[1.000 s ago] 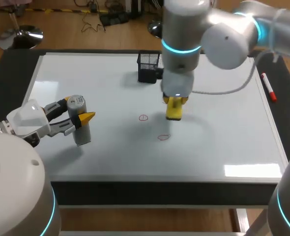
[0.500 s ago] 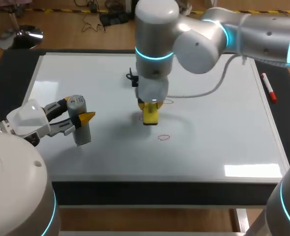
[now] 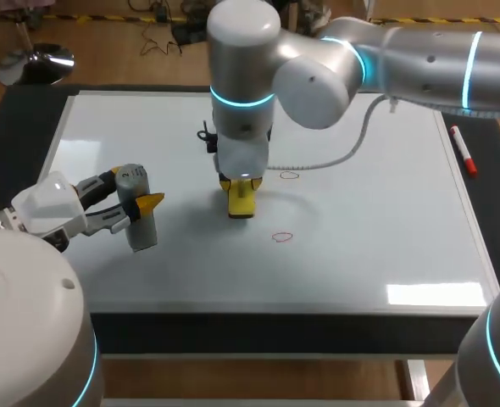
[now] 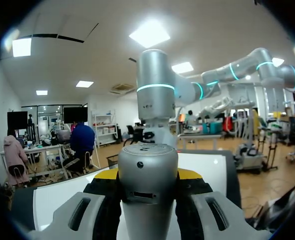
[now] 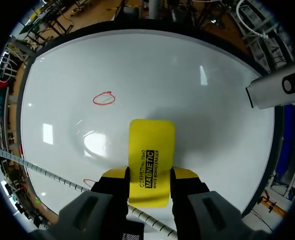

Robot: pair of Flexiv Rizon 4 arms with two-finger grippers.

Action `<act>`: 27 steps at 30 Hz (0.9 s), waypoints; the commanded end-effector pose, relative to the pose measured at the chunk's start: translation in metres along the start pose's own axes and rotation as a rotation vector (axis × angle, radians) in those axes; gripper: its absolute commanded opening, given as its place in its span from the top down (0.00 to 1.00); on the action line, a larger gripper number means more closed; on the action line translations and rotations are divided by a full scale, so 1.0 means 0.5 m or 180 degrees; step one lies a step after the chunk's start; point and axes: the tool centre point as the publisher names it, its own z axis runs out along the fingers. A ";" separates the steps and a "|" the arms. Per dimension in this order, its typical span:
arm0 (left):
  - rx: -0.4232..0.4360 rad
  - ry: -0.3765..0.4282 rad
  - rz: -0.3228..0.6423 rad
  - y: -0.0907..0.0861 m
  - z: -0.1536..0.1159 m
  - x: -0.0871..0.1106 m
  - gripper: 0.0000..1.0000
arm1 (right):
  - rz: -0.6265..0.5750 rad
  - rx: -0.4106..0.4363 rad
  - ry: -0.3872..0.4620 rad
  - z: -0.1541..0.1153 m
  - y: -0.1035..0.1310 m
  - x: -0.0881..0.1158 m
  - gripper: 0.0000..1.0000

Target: Pick up the inspection probe, press it on each red-marked spot on the whiteboard one by one, put down the probe, pick up the eraser, and wipe off all the red marks.

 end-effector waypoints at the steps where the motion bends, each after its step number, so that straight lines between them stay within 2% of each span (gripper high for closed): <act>1: 0.0001 -0.0003 0.0002 -0.002 0.002 0.000 1.00 | -0.0012 0.0007 0.0007 0.012 -0.007 -0.010 1.00; 18: 0.0001 -0.0003 0.0002 -0.002 0.002 0.000 1.00 | -0.0122 -0.0065 0.0067 0.044 -0.012 -0.012 1.00; 27: 0.0001 -0.0003 0.0002 -0.002 0.002 0.000 1.00 | -0.0060 -0.0125 0.0117 0.052 -0.019 0.014 1.00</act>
